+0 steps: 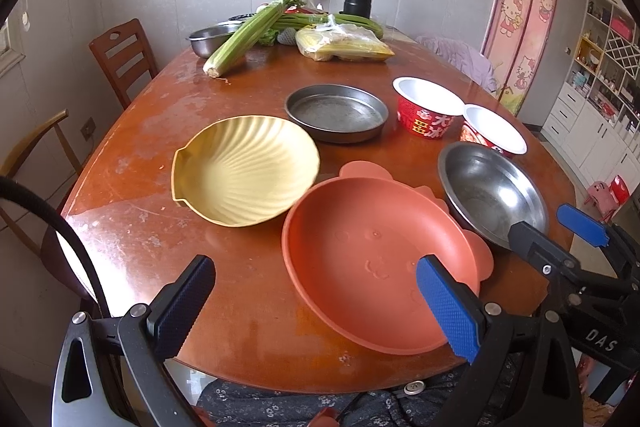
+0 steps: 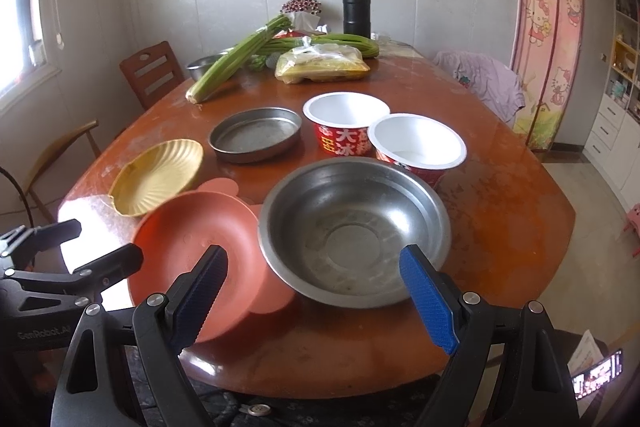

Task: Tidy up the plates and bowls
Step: 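Reach the left gripper to the yellow shell plate rim and grasp it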

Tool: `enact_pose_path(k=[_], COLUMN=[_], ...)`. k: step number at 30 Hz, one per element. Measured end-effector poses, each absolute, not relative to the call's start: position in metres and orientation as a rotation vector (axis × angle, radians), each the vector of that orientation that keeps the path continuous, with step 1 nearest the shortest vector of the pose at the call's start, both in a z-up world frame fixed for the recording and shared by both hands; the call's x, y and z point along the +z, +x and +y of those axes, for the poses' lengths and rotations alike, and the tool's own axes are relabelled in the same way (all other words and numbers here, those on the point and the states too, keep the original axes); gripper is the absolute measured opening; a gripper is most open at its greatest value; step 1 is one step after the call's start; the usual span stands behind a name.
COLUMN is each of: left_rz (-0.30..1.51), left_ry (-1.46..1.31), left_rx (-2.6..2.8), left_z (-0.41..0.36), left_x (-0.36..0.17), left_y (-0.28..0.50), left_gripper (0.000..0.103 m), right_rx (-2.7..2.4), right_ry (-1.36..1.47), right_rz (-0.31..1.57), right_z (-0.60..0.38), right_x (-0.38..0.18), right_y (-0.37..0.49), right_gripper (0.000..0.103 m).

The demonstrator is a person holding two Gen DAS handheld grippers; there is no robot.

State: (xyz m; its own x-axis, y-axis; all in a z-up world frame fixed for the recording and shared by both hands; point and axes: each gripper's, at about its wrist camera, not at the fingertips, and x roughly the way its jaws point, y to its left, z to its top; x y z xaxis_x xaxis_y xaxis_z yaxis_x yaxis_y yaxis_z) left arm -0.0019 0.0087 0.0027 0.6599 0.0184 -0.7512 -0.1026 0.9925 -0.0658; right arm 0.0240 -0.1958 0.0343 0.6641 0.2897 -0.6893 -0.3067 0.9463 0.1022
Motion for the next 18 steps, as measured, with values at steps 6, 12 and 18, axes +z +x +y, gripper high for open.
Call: enact_pose_path(k=[6,12,18], left_rz=[0.841,0.834,0.858], left_ry=[-0.132,-0.160,-0.203], left_rx=[0.111,0.190,0.256], left_z=[0.031,0.068,0.106], left_x=[0.004,0.005,0.000], left_y=[-0.002,0.001,0.016], left_gripper=[0.101,0.101,0.101], right_rx=[0.397,0.494,0.580], right_ry=[-0.025,-0.035,-0.061], right_rz=[0.775,0.773,0.806], right_z=[-0.181,-0.152,-0.105], right_x=[0.044,0.056,0.058], right_y=[0.031,0.047,0.080], right_gripper=[0.089,0.089,0.089])
